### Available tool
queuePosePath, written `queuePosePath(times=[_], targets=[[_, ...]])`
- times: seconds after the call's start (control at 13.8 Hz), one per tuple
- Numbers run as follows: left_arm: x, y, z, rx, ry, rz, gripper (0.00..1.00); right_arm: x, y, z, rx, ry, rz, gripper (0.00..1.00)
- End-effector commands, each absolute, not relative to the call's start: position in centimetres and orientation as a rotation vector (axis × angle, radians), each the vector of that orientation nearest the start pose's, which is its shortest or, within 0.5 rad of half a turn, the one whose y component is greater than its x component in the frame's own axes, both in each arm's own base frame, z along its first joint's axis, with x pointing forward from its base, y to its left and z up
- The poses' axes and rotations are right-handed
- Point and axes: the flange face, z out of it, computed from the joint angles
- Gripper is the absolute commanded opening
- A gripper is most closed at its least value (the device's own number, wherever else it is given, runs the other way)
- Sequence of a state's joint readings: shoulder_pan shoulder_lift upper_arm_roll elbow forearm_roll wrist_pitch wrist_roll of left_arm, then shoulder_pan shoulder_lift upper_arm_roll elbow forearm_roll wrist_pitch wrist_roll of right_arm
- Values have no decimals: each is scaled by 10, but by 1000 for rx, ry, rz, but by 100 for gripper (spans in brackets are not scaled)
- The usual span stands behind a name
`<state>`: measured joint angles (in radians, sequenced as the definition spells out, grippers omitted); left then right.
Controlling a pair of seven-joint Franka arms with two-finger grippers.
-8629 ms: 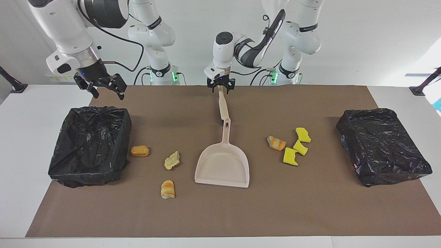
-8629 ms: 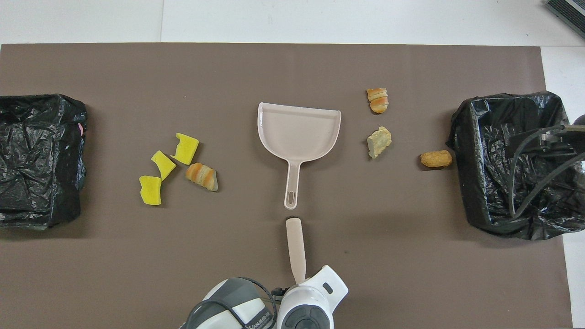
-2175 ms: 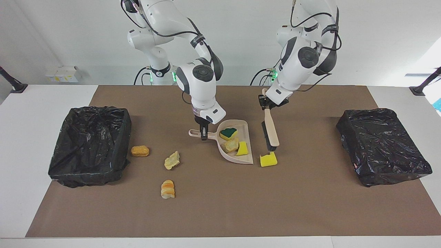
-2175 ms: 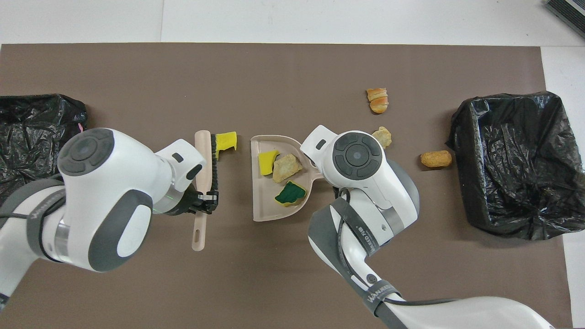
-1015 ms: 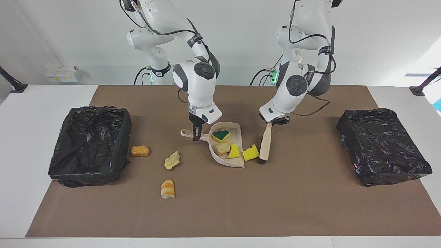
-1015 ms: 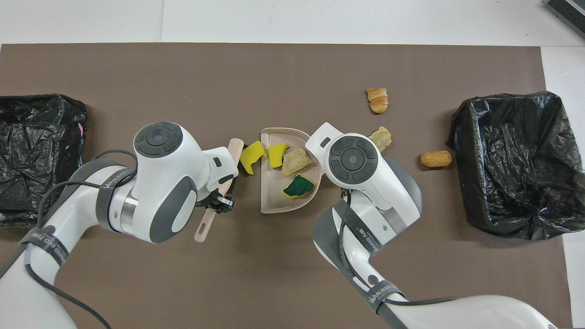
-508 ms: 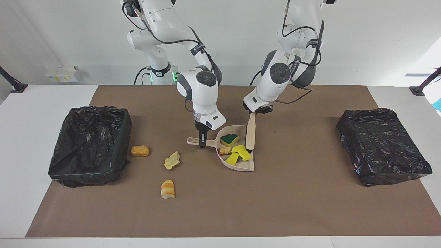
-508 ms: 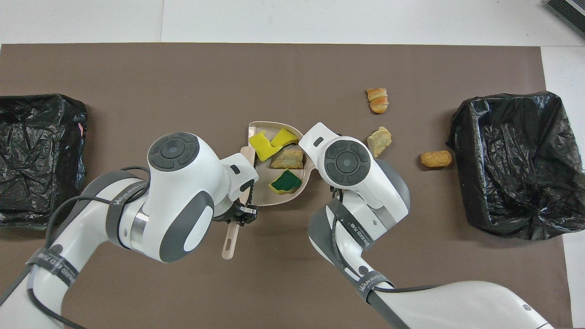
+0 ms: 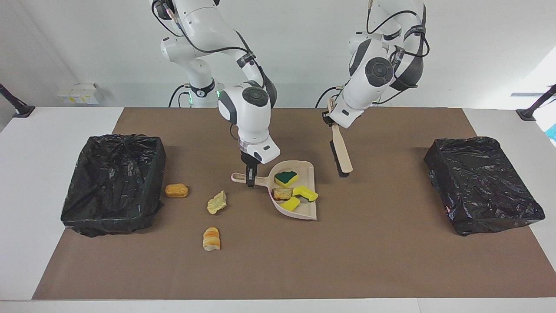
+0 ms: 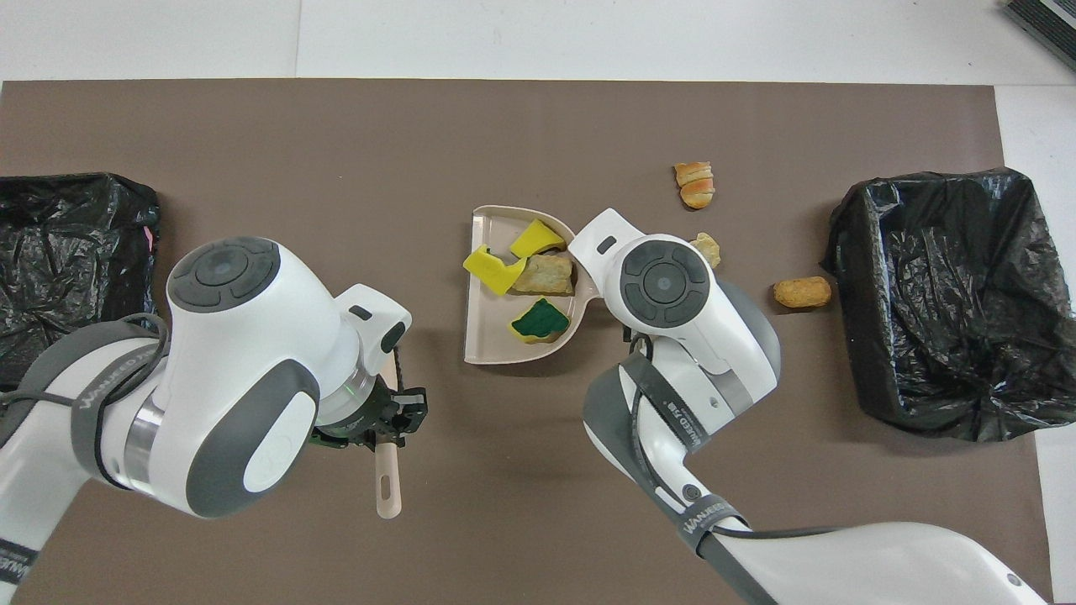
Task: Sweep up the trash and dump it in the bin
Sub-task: 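Sweep the sponges and bread into the dustpan with the left gripper's brush, then carry the loaded dustpan toward the far bin with the right gripper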
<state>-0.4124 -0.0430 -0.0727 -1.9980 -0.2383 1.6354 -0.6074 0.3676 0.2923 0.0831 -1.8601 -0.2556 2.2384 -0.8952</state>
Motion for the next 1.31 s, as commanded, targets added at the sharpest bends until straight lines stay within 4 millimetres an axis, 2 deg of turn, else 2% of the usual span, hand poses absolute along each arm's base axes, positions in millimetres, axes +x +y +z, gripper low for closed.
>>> queuePosePath(times=[0.0,0.22,0.29,0.44,0.65,0.8,0.94,1.02,1.09,1.16,1.23], targets=[[405,-272,460,-3049,-390,638,0,579,232,406,-2469,-2256,-59,0],[366,-287,447,-3070,-396,570,0,595,181,434,-2445,-2276,-6,0],[360,-293,444,-3087,-429,573,0,601,159,445,-2416,-2272,-22,0],[354,-311,436,-3112,-438,539,0,613,107,453,-2357,-2307,-33,0],[360,-315,436,-3151,-444,506,0,623,34,473,-2371,-2315,-53,0],[383,-311,433,-3221,-416,426,0,623,-12,488,-2387,-2316,-37,0],[420,-288,435,-3230,-475,409,0,618,-54,502,-2366,-2356,-1,0],[432,-282,437,-3243,-419,398,0,612,-76,514,-2374,-2375,5,0],[432,-284,437,-3262,-318,394,0,604,-105,523,-2388,-2374,21,0],[424,-289,437,-3263,-266,399,0,597,-130,530,-2394,-2393,54,0],[405,-299,435,-3246,-192,432,0,589,-154,539,-2404,-2425,109,0]])
